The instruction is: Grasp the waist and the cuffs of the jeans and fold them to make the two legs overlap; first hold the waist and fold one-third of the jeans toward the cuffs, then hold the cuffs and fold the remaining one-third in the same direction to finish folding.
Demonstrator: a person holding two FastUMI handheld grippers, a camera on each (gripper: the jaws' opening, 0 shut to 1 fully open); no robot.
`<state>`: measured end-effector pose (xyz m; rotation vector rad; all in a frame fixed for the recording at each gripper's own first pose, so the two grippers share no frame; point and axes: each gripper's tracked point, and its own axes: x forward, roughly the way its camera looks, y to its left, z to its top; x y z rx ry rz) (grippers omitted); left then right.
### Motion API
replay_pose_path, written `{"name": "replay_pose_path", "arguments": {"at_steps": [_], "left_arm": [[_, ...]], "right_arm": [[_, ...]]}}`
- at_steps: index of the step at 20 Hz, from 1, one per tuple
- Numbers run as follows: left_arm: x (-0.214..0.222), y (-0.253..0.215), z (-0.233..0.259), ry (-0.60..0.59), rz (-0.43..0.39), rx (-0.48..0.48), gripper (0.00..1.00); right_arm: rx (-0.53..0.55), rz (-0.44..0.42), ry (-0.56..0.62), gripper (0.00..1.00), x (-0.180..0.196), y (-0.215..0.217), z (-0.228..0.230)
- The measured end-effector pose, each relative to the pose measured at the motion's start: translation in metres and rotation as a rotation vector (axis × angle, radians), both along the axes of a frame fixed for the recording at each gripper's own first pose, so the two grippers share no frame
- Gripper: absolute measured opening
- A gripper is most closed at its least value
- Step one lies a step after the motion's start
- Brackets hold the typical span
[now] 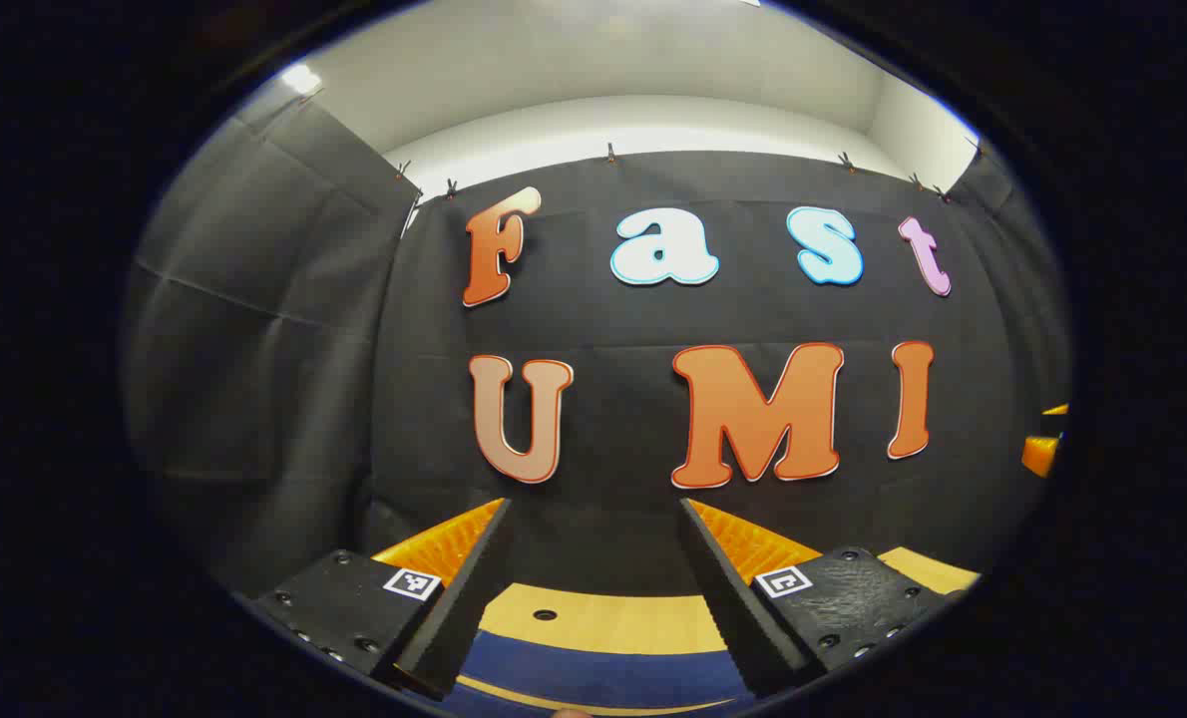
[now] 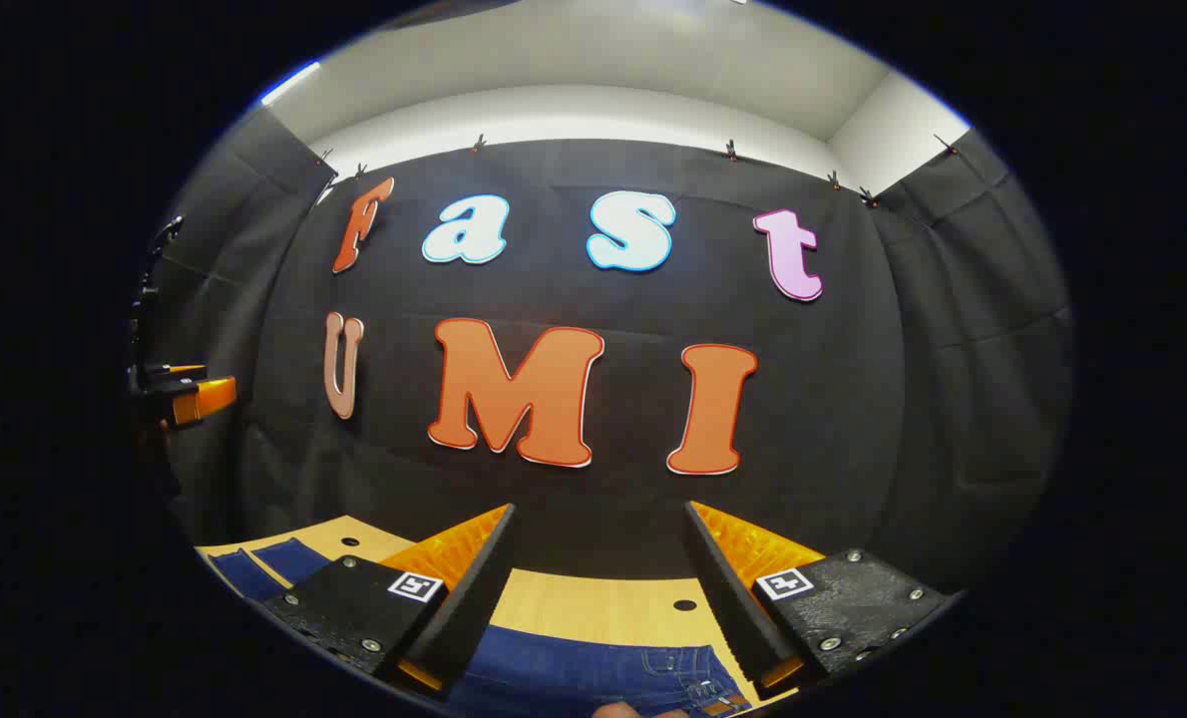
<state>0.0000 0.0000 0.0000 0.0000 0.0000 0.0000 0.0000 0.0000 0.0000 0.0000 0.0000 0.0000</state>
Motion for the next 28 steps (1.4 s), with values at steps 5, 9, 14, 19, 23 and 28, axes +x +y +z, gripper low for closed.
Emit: {"name": "replay_pose_path", "arguments": {"at_steps": [5, 9, 14, 19, 23, 28], "left_arm": [[0.015, -0.003, 0.001, -0.019, -0.096, -0.018, 1.00], [0.016, -0.007, -0.010, -0.006, -0.145, -0.045, 1.00], [0.011, -0.002, -0.027, 0.018, -0.127, -0.020, 0.99], [0.004, -0.002, -0.040, 0.029, -0.101, -0.002, 1.00], [0.005, 0.016, -0.058, 0.063, -0.071, 0.022, 1.00], [0.007, 0.062, -0.099, 0.167, 0.001, 0.041, 0.99]], "right_arm": [[0.004, -0.090, 0.009, 0.98, -0.008, 0.006, 0.002], [0.015, -0.106, 0.022, 0.98, -0.010, 0.026, 0.002], [0.019, -0.075, 0.034, 0.98, -0.008, 0.059, -0.003], [0.053, -0.014, 0.055, 0.98, -0.005, 0.088, -0.013], [0.041, -0.007, 0.079, 0.94, -0.001, 0.089, -0.024], [0.049, -0.030, 0.154, 0.98, 0.002, 0.073, -0.049]]}}
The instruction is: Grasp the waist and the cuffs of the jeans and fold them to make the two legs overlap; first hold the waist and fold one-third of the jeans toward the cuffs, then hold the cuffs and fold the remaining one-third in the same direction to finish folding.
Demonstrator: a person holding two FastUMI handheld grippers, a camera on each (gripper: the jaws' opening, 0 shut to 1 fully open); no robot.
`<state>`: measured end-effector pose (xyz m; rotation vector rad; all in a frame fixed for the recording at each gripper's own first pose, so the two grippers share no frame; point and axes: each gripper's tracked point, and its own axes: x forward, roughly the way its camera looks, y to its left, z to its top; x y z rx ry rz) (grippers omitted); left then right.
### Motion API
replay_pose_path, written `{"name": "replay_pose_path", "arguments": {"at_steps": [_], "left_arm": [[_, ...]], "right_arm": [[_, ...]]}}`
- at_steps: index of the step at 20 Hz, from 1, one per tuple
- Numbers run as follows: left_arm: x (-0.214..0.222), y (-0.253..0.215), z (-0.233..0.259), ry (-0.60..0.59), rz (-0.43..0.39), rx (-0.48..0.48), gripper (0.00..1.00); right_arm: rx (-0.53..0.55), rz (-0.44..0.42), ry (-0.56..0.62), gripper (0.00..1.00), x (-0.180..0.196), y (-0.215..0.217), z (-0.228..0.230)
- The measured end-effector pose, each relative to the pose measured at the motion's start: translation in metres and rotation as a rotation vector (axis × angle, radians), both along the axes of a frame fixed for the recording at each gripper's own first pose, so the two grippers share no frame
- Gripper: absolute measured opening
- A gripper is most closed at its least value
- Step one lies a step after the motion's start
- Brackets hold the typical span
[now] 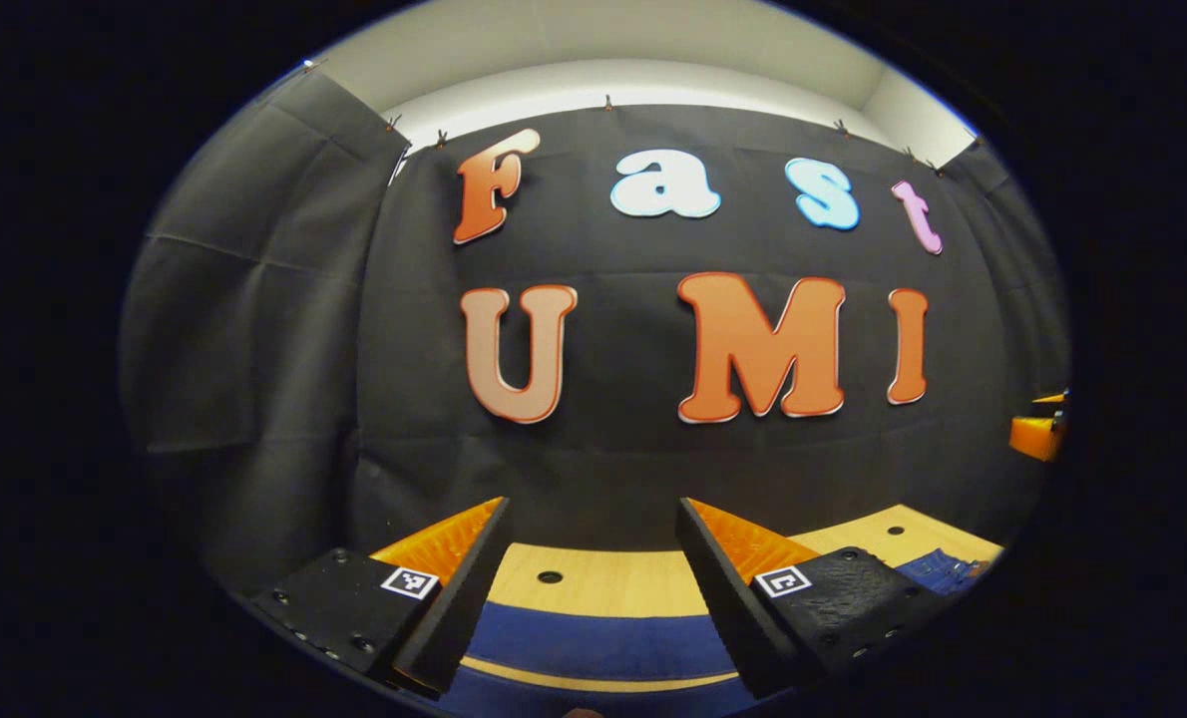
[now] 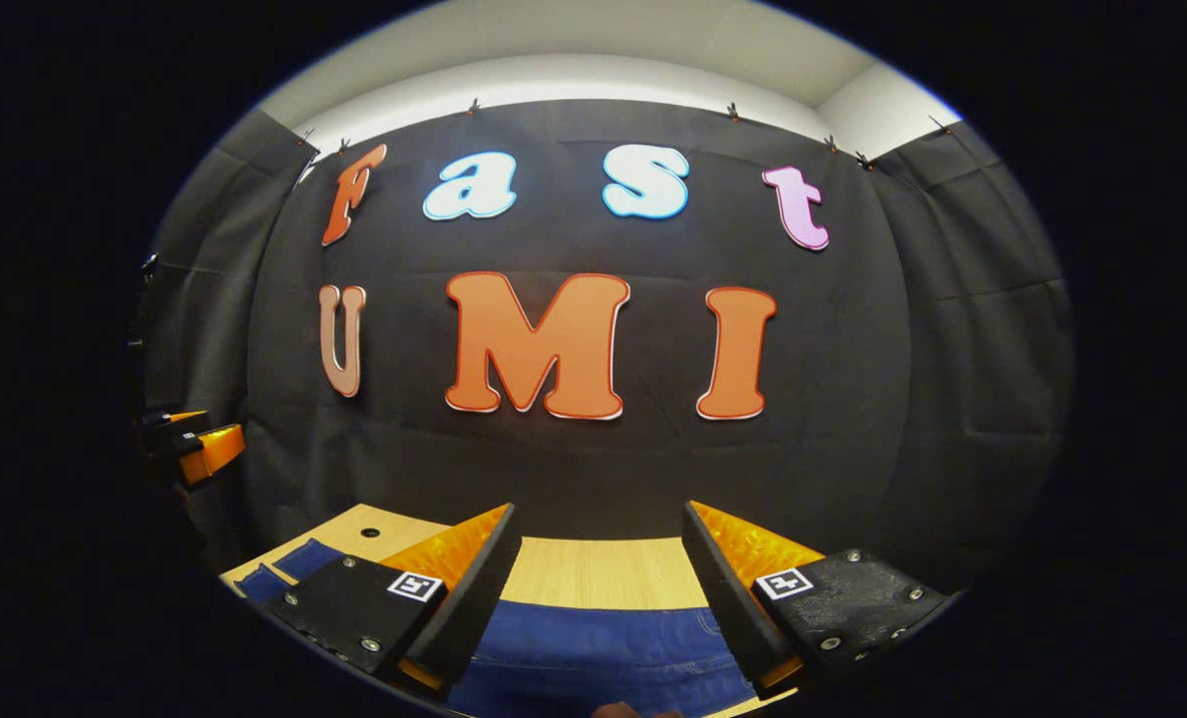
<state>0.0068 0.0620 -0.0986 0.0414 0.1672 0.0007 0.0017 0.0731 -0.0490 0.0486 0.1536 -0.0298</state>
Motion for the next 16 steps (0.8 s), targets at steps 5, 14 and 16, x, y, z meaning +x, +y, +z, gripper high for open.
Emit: {"name": "replay_pose_path", "arguments": {"at_steps": [5, 14, 16], "left_arm": [[-0.013, 0.048, -0.051, 0.145, 0.075, 0.027, 0.99], [-0.055, 0.114, -0.143, 0.420, 0.233, -0.082, 0.99], [-0.069, 0.130, -0.166, 0.493, 0.283, -0.118, 1.00]], "right_arm": [[0.024, -0.057, 0.132, 0.98, -0.006, -0.023, -0.041], [0.139, -0.146, 0.327, 0.98, -0.014, -0.057, -0.095], [0.166, -0.150, 0.372, 1.00, -0.017, -0.060, -0.110]]}}
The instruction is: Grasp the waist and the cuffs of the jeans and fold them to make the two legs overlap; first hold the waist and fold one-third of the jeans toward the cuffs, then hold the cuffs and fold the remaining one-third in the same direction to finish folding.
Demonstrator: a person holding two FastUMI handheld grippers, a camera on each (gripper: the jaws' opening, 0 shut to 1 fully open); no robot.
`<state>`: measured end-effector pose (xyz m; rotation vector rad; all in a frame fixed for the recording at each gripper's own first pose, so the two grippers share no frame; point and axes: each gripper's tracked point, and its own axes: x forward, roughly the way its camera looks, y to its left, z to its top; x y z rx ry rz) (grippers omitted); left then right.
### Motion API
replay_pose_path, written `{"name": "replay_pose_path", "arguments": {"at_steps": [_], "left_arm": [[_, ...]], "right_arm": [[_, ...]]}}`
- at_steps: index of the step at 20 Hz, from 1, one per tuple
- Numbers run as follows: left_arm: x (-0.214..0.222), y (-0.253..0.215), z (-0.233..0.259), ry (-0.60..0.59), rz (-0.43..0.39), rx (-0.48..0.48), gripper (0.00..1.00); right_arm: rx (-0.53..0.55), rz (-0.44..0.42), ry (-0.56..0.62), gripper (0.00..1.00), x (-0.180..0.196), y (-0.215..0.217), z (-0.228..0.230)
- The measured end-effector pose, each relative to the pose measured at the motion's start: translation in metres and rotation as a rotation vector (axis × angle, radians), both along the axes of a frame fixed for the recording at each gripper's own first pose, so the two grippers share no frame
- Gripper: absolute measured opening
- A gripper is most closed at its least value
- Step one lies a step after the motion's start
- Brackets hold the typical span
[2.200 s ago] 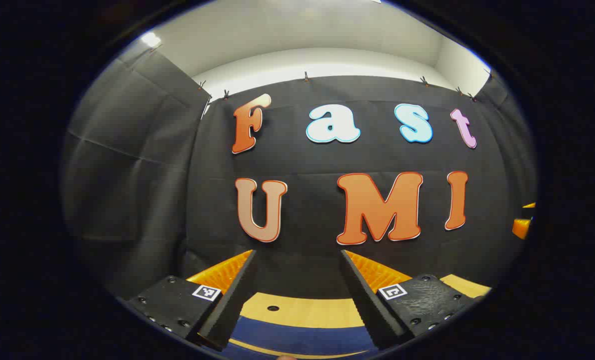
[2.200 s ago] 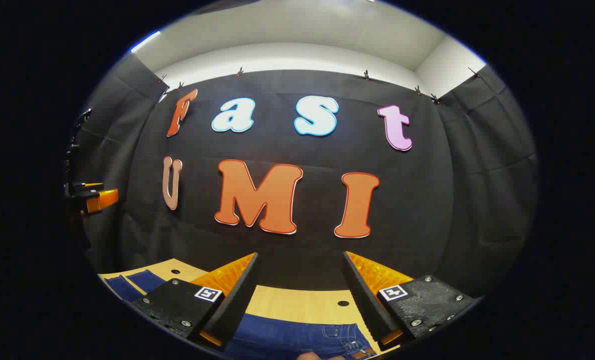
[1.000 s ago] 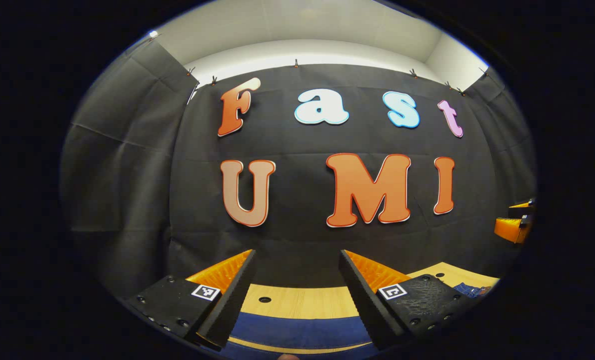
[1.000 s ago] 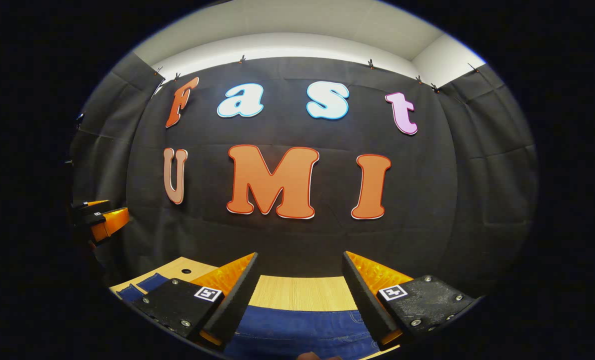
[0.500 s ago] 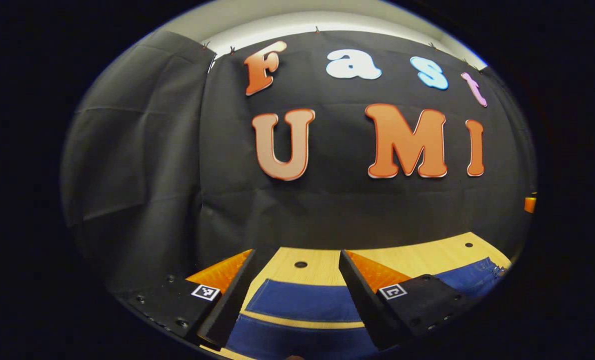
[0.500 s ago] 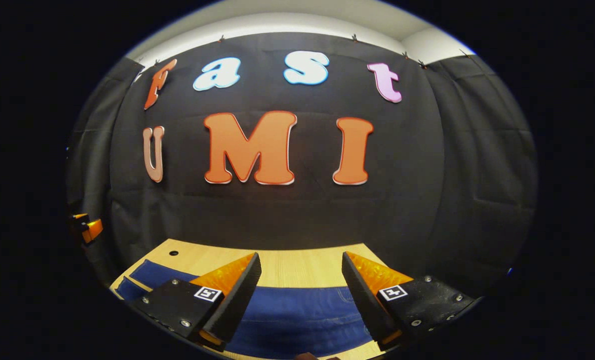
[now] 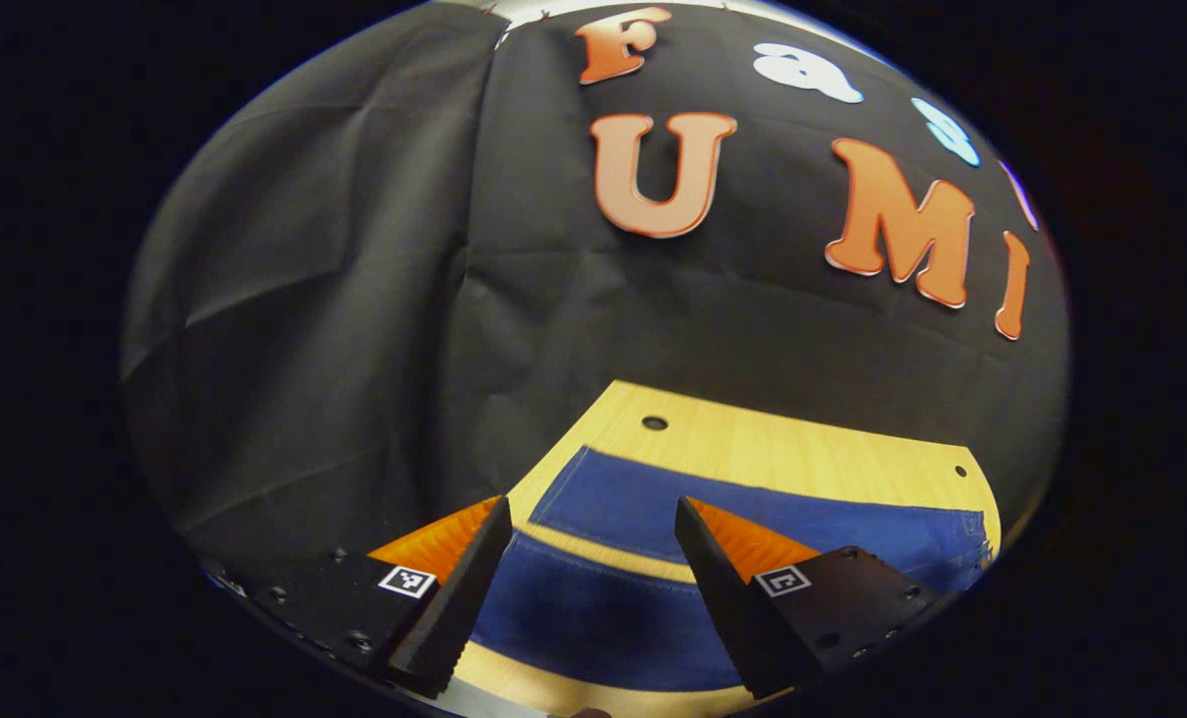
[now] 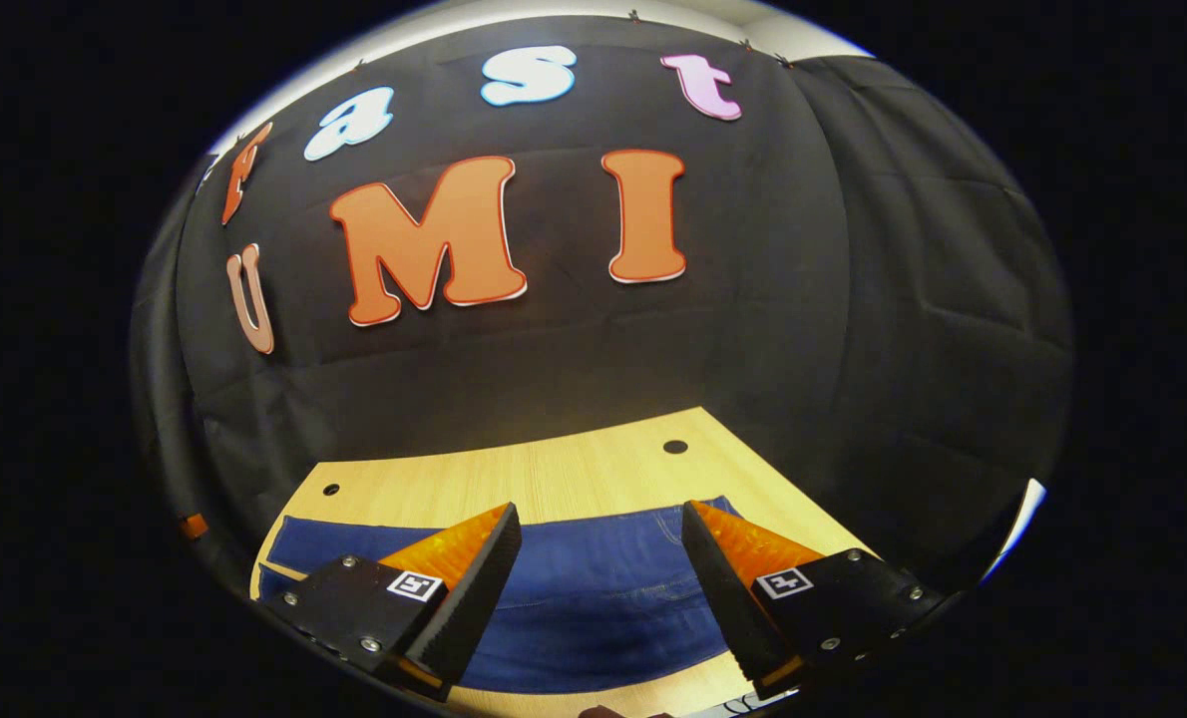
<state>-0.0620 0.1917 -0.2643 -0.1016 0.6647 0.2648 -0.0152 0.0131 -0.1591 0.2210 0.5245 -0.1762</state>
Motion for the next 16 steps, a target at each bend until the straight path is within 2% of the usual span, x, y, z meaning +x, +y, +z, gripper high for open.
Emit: {"name": "replay_pose_path", "arguments": {"at_steps": [3, 6, 9, 13, 16], "left_arm": [[-0.024, 0.019, -0.035, 0.114, 0.093, -0.103, 0.98], [-0.055, 0.033, -0.079, 0.311, 0.179, -0.172, 0.98], [-0.065, 0.034, -0.115, 0.384, 0.280, -0.310, 0.98], [-0.083, 0.030, -0.136, 0.448, 0.416, -0.501, 0.98], [-0.088, 0.029, -0.146, 0.474, 0.475, -0.587, 0.98]], "right_arm": [[0.077, -0.008, 0.077, 0.98, -0.005, 0.000, -0.024], [0.148, -0.015, 0.139, 0.98, -0.010, 0.001, -0.045], [0.186, -0.040, 0.196, 0.98, -0.016, -0.002, -0.063], [0.308, -0.079, 0.279, 0.98, -0.027, -0.004, -0.089], [0.388, -0.122, 0.337, 0.98, -0.035, -0.005, -0.114]]}}
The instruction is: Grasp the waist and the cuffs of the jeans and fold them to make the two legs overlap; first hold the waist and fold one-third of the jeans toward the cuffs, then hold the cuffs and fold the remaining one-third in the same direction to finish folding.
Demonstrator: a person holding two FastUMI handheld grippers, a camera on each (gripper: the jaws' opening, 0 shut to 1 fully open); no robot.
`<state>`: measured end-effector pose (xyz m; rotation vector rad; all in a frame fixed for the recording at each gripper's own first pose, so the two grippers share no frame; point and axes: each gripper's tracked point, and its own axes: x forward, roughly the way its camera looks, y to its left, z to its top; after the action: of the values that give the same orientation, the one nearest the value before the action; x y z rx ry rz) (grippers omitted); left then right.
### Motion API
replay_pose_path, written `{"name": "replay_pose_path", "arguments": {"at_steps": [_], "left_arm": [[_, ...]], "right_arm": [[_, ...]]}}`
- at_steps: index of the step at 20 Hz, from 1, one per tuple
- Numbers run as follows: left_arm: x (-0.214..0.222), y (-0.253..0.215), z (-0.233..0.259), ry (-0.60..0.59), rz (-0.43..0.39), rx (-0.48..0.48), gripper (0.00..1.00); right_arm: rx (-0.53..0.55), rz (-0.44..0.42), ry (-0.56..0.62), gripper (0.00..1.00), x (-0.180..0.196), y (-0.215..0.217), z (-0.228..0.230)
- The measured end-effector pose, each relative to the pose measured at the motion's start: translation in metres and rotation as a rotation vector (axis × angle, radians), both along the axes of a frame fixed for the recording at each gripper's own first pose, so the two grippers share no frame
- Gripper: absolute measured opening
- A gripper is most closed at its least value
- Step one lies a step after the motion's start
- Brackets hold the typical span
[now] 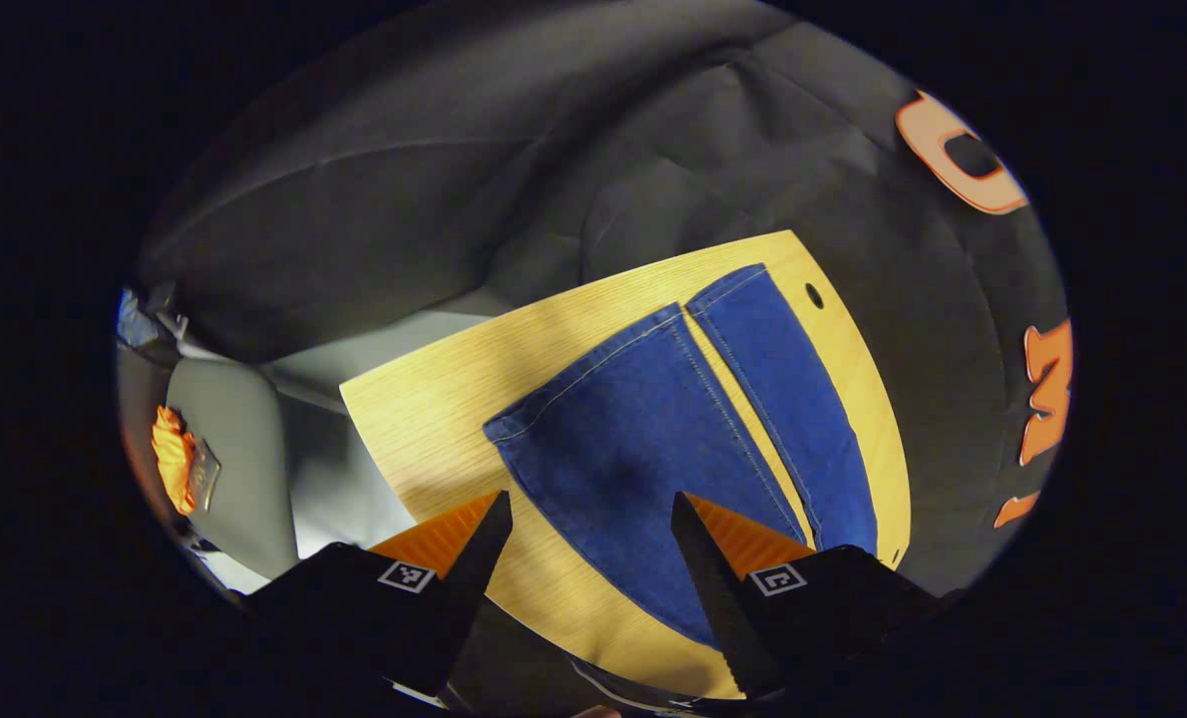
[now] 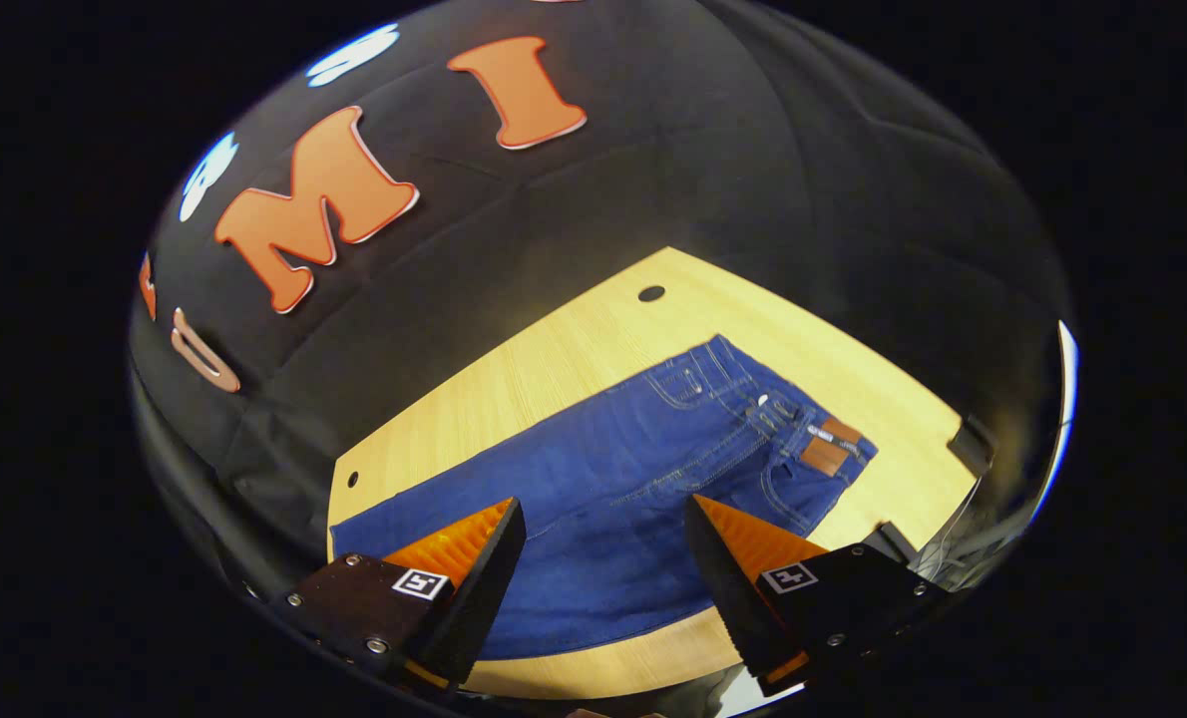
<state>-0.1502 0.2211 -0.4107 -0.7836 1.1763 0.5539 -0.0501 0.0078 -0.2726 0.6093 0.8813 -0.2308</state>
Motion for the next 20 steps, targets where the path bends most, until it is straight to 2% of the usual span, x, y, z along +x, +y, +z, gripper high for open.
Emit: {"name": "replay_pose_path", "arguments": {"at_steps": [6, 11, 13, 15, 18, 20], "left_arm": [[0.005, -0.004, -0.006, -0.013, 0.053, -0.090, 0.98], [0.030, 0.005, -0.010, -0.138, 0.086, -0.117, 0.94], [0.041, 0.008, -0.014, -0.189, 0.083, -0.122, 0.94], [0.052, 0.010, -0.016, -0.223, 0.087, -0.121, 0.90], [0.064, 0.012, -0.020, -0.248, 0.095, -0.122, 0.83], [0.065, 0.010, -0.028, -0.241, 0.090, -0.118, 0.82]], "right_arm": [[0.064, -0.048, 0.079, 0.98, -0.015, -0.011, -0.032], [0.109, -0.076, 0.104, 0.98, -0.022, -0.022, -0.054], [0.157, -0.120, 0.130, 0.98, -0.027, -0.030, -0.067], [0.193, -0.182, 0.165, 0.98, -0.035, -0.044, -0.084], [0.259, -0.255, 0.206, 0.98, -0.044, -0.060, -0.106], [0.287, -0.296, 0.240, 0.98, -0.051, -0.070, -0.123]]}}
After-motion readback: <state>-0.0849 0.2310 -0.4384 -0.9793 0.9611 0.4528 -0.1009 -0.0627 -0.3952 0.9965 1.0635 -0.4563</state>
